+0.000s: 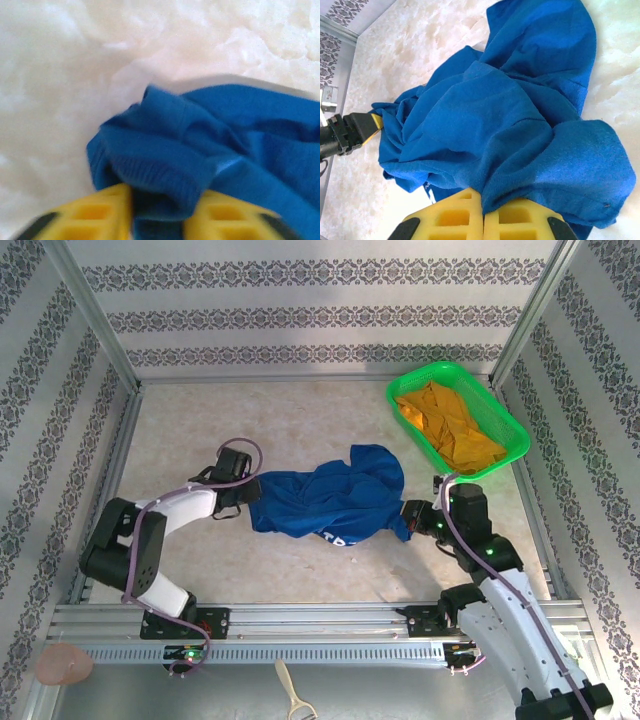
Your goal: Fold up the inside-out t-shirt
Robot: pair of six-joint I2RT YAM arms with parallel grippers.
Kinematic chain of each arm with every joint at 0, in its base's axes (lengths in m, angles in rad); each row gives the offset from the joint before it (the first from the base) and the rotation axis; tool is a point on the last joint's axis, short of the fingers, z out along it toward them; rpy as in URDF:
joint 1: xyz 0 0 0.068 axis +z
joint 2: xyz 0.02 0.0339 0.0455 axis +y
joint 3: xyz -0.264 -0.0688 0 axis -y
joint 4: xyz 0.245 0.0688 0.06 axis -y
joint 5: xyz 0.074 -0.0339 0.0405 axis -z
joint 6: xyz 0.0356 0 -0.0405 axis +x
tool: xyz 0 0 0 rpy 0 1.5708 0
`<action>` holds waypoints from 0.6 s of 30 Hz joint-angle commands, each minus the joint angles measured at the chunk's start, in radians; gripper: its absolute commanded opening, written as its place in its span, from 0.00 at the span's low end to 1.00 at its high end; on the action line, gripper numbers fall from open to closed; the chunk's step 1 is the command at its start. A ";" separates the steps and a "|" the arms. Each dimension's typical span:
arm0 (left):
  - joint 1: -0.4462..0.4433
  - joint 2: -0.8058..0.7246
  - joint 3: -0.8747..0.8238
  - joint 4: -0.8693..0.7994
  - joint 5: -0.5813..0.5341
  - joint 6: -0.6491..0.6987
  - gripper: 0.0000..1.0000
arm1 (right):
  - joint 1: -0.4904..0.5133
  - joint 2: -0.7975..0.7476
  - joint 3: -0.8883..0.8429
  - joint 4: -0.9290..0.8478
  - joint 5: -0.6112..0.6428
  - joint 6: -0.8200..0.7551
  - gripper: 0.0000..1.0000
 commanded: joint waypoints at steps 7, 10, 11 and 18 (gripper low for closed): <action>0.201 -0.132 0.503 -0.172 0.161 0.049 0.00 | -0.128 0.413 0.660 0.134 -0.155 -0.025 0.00; 0.266 -0.096 0.830 -0.270 0.275 0.025 0.00 | -0.144 0.567 1.015 0.108 -0.196 -0.005 0.00; 0.279 -0.075 0.936 -0.299 0.299 0.020 0.00 | -0.147 0.602 1.110 0.095 -0.200 0.000 0.00; 0.313 0.016 1.288 -0.398 0.454 -0.016 0.00 | -0.153 0.653 1.337 0.025 -0.221 -0.001 0.00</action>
